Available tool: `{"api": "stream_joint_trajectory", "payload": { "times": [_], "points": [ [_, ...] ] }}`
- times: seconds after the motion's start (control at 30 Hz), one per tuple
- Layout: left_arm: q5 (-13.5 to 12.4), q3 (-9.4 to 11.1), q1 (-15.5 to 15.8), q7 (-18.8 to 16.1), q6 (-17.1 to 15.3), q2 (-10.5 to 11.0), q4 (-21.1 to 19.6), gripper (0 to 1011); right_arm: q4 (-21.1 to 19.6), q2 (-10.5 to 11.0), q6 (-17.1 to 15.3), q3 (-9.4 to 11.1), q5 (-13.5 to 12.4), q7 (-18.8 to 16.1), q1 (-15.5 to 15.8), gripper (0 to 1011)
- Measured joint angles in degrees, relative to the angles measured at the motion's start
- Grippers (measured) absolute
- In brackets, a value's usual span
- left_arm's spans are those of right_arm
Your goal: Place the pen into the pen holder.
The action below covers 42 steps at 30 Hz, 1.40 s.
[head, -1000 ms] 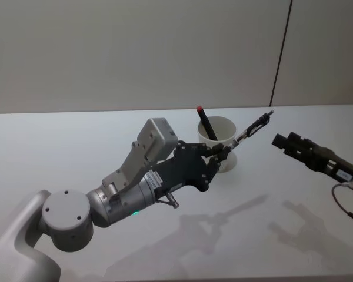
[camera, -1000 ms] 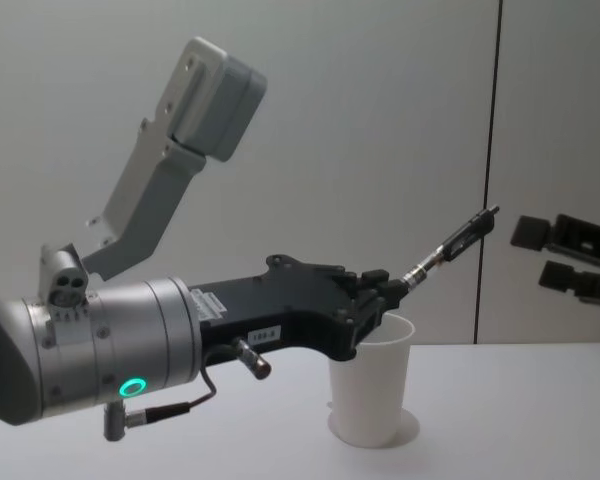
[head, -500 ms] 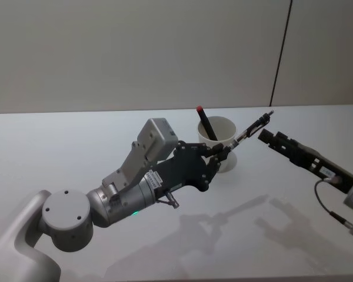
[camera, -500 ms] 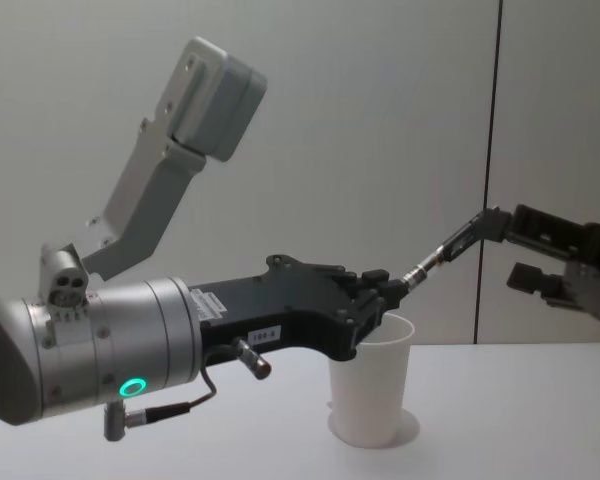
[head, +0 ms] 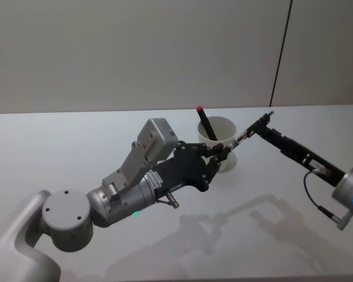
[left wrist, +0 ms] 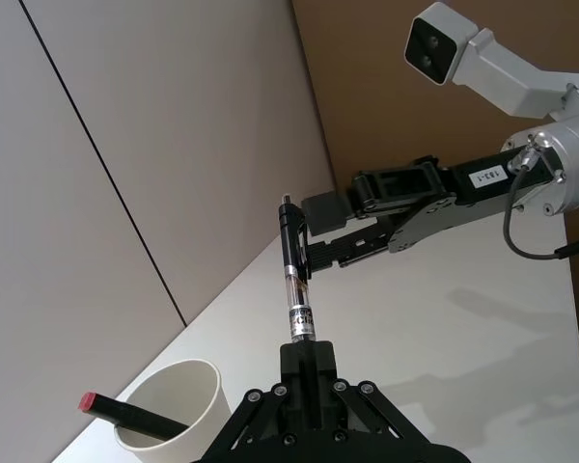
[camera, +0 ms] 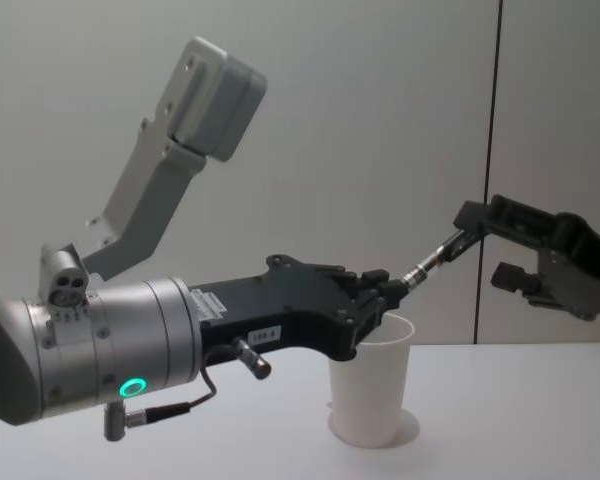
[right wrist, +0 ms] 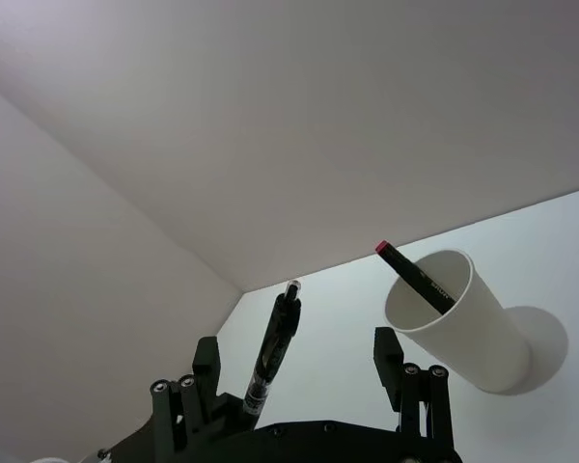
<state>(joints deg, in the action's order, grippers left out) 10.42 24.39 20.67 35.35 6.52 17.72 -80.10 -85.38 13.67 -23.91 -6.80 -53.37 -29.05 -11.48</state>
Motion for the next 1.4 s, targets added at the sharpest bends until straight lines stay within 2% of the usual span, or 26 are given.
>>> {"api": "stream_joint_trajectory", "payload": {
  "times": [0.37, 0.87, 1.0, 1.4],
  "points": [
    [0.0, 0.0, 0.0, 0.0, 0.0, 0.0, 0.0, 103, 0.26, -1.15, -0.85, -1.02, -2.71, 3.97, -0.87, 1001],
    [0.0, 0.0, 0.0, 0.0, 0.0, 0.0, 0.0, 103, 0.26, -1.64, -1.35, -2.07, -4.78, 6.14, -1.17, 980],
    [0.0, 0.0, 0.0, 0.0, 0.0, 0.0, 0.0, 103, 0.14, -1.66, -1.21, -2.32, -5.01, 6.34, -1.15, 907],
    [0.0, 0.0, 0.0, 0.0, 0.0, 0.0, 0.0, 103, -0.49, -1.53, 0.33, -2.87, -6.07, 6.39, -0.74, 543]
  ]
}}
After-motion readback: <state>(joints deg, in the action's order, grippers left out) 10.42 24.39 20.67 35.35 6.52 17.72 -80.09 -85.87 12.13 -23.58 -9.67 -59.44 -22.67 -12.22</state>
